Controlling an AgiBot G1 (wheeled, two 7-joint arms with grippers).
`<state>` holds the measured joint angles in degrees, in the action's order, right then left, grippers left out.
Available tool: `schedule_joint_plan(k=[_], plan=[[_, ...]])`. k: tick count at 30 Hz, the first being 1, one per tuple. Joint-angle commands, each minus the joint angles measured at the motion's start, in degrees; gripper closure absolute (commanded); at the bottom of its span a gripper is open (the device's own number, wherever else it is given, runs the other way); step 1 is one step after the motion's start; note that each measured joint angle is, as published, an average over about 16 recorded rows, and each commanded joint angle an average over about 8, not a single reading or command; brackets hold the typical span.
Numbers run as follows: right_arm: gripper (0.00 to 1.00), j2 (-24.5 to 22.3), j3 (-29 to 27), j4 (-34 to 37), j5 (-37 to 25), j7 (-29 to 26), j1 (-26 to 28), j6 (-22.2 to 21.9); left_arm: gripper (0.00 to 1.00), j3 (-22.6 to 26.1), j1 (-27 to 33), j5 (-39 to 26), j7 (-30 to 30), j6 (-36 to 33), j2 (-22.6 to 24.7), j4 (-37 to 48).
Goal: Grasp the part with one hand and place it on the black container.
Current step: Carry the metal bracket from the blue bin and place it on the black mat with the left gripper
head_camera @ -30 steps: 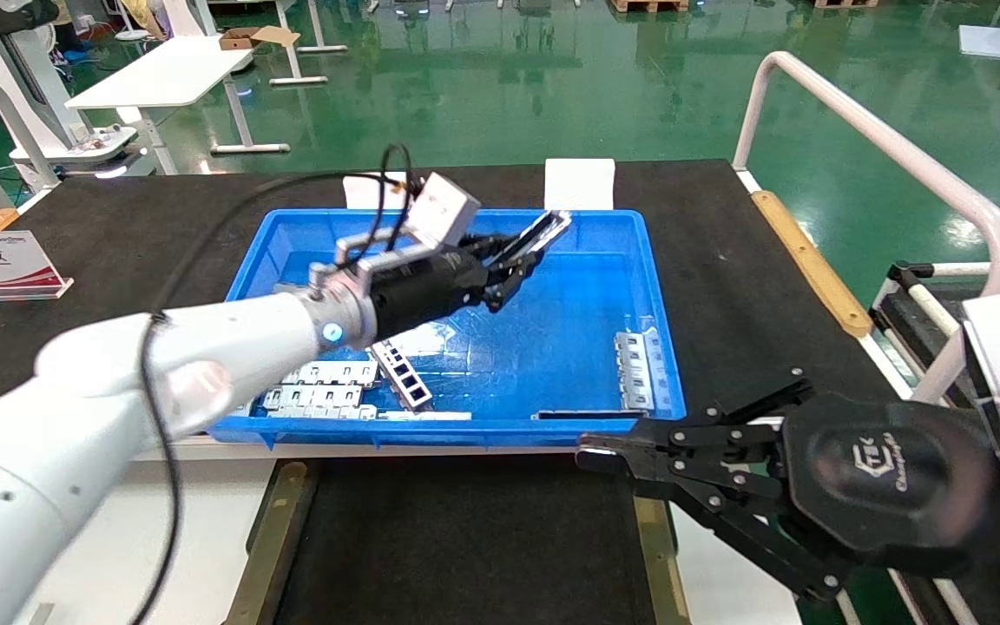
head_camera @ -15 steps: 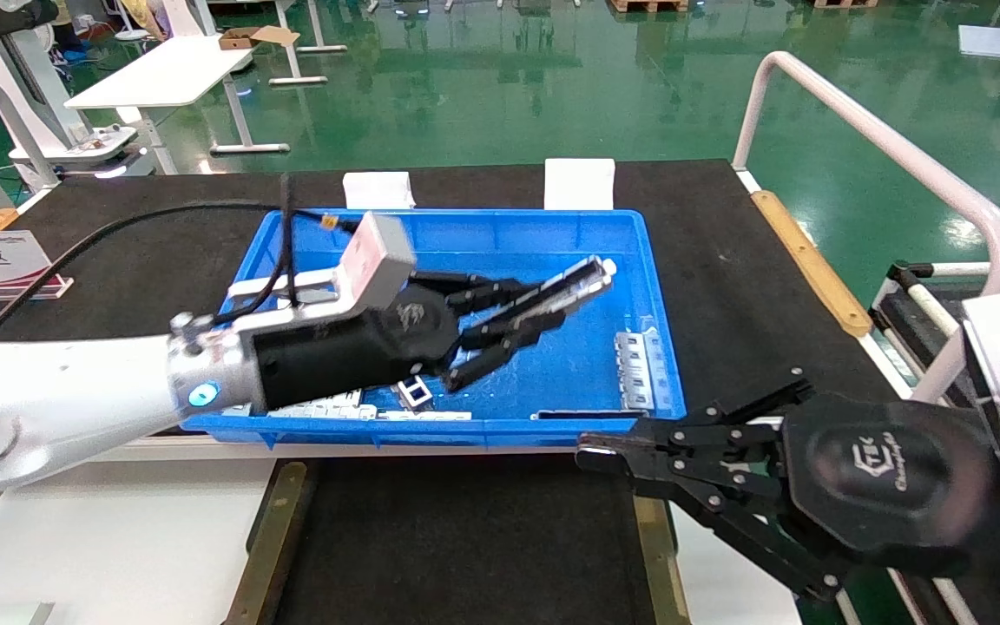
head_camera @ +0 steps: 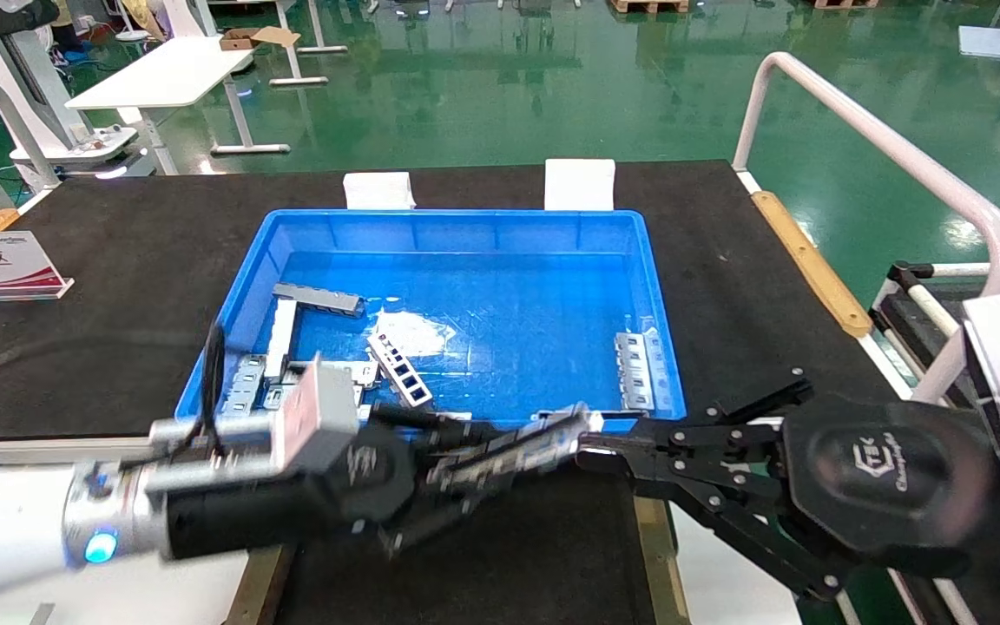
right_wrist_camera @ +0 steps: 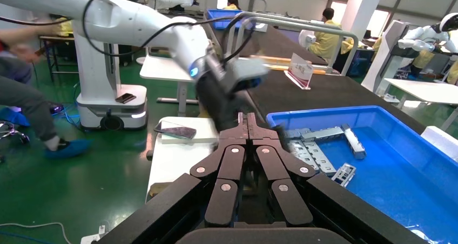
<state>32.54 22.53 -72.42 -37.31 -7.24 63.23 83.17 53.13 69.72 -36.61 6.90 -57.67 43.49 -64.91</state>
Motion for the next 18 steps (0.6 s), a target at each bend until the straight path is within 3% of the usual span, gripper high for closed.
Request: schedule_joint_plan(k=[1, 9, 18], plan=[[1.0, 0.0, 0.0, 0.0, 0.0, 0.0, 0.0, 0.0, 1.0, 0.2, -2.1, 0.3, -0.5, 0.8, -2.1, -2.6], [1.0, 0.0, 0.0, 0.0, 0.0, 0.0, 0.0, 0.0, 1.0, 2.7, -11.9, -0.3, -2.7, 12.6, -3.8, -8.0], [1.0, 0.0, 0.0, 0.0, 0.0, 0.0, 0.0, 0.0, 1.0, 5.9, -19.4, -0.7, -8.5, 32.7, 1.4, -10.1]])
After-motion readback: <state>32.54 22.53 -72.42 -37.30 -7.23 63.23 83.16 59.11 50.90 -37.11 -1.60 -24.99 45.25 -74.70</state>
